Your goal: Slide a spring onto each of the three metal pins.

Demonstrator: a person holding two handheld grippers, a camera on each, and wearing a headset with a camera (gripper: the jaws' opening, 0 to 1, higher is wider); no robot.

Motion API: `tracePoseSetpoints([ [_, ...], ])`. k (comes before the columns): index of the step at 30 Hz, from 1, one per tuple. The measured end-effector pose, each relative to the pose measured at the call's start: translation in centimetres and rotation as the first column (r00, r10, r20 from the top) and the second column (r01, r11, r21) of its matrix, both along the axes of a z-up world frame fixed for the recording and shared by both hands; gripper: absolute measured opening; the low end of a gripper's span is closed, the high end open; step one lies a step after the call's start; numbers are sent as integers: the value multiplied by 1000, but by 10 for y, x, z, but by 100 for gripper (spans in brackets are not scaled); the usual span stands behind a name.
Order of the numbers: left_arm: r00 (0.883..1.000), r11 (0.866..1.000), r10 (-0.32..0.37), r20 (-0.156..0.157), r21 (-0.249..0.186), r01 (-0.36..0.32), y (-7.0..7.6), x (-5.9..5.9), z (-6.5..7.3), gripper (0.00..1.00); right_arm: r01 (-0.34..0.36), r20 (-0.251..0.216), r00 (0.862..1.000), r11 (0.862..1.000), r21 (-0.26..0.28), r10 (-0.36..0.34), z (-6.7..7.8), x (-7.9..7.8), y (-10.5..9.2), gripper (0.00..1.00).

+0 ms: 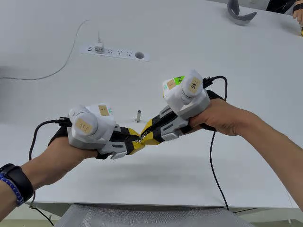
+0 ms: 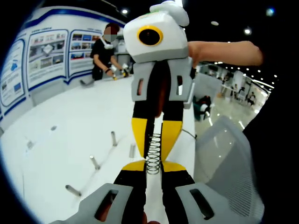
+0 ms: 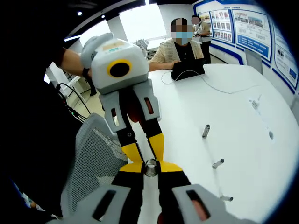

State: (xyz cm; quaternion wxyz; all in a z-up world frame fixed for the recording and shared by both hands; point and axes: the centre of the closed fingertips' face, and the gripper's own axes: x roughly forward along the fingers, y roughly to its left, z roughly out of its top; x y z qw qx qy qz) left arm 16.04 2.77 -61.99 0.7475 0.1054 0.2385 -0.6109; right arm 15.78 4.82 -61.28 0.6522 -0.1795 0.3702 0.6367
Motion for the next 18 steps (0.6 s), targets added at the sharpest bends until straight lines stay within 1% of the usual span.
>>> tracePoseSetpoints([
  [5,1000,1000,22,-11,4,-22,5,3,-4,12,30,6,1000,1000,-4,-30,-1,3,-5,12],
  [8,999,999,37,-25,-4,-37,8,3,-6,12,54,-4,999,999,-3,-54,-3,4,-10,12],
  [9,999,999,42,-28,-1,-42,9,3,-7,12,59,-2,998,998,-4,-59,-4,5,-11,12],
  [11,998,998,62,-30,9,-62,14,6,-13,11,78,-1,997,997,-8,-78,-7,5,-15,12],
  [13,996,997,75,-37,6,-75,17,6,-14,12,107,10,994,994,-15,-107,-11,8,-21,12],
  [16,995,996,92,-41,9,-92,23,7,-16,12,131,7,991,991,-18,-131,-15,6,-27,12],
  [18,993,994,106,-51,17,-105,27,8,-20,12,143,3,990,989,-25,-143,-19,5,-32,12],
])
